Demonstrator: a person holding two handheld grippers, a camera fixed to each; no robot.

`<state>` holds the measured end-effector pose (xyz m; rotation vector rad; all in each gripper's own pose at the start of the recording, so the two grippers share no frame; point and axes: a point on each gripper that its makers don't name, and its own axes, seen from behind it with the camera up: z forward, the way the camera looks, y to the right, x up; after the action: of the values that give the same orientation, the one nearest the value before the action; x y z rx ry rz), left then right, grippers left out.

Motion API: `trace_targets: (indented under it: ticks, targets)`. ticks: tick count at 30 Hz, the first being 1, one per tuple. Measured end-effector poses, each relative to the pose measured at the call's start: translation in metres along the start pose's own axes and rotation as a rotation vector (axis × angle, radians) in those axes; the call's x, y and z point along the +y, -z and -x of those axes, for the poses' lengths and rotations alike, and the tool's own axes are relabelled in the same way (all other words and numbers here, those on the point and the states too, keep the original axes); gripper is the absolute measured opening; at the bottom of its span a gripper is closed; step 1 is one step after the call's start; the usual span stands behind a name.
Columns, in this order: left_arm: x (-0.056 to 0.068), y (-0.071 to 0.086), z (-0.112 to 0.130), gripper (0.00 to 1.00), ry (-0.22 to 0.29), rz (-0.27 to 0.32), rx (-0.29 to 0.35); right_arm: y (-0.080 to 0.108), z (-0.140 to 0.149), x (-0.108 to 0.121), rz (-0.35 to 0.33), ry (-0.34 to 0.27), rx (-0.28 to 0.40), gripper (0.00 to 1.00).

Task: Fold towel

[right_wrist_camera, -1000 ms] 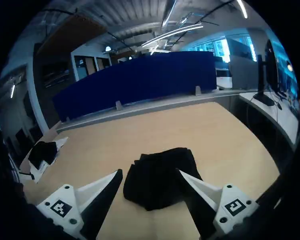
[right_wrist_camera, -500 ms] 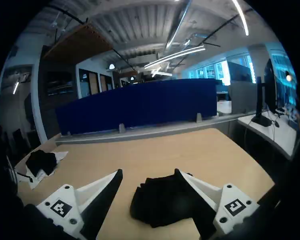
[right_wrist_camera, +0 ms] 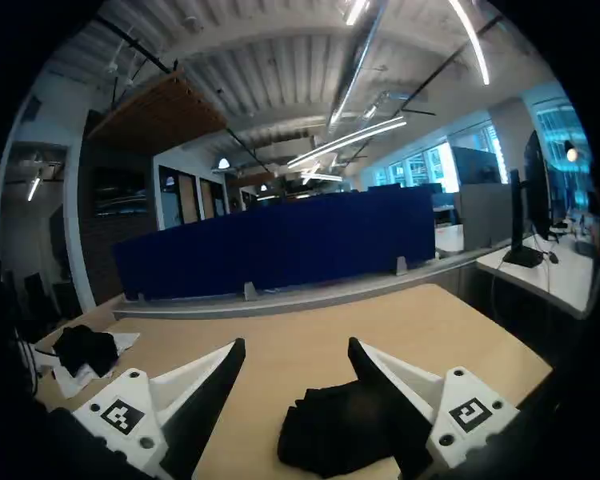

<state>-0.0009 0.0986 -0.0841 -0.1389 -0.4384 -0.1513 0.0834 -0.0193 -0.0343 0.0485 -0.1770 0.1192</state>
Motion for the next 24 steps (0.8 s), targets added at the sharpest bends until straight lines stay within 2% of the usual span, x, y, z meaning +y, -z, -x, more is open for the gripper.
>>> trace_targets:
  ticks: [5, 9, 12, 15, 18, 24]
  targets:
    - [-0.005, -0.001, -0.03, 0.92, -0.043, -0.027, 0.123, 0.0, 0.001, -0.01, -0.006, -0.007, -0.008, 1.0]
    - [-0.013, 0.001, -0.059, 0.92, -0.1, -0.073, 0.236, 0.001, 0.004, -0.015, -0.006, -0.01, -0.029, 1.0]
    - [-0.014, 0.006, -0.081, 0.92, -0.154, -0.107, 0.325, 0.002, 0.005, -0.019, -0.011, -0.008, -0.046, 1.0]
    - [-0.008, 0.008, -0.091, 0.92, -0.192, -0.114, 0.38, 0.003, 0.006, -0.023, -0.013, -0.001, -0.057, 1.0]
    - [-0.005, 0.003, -0.09, 0.92, -0.2, -0.11, 0.391, 0.005, 0.005, -0.026, -0.014, 0.001, -0.062, 1.0]
    - [-0.005, -0.01, -0.08, 0.92, -0.179, -0.112, 0.381, 0.006, 0.003, -0.03, -0.01, -0.007, -0.068, 1.0]
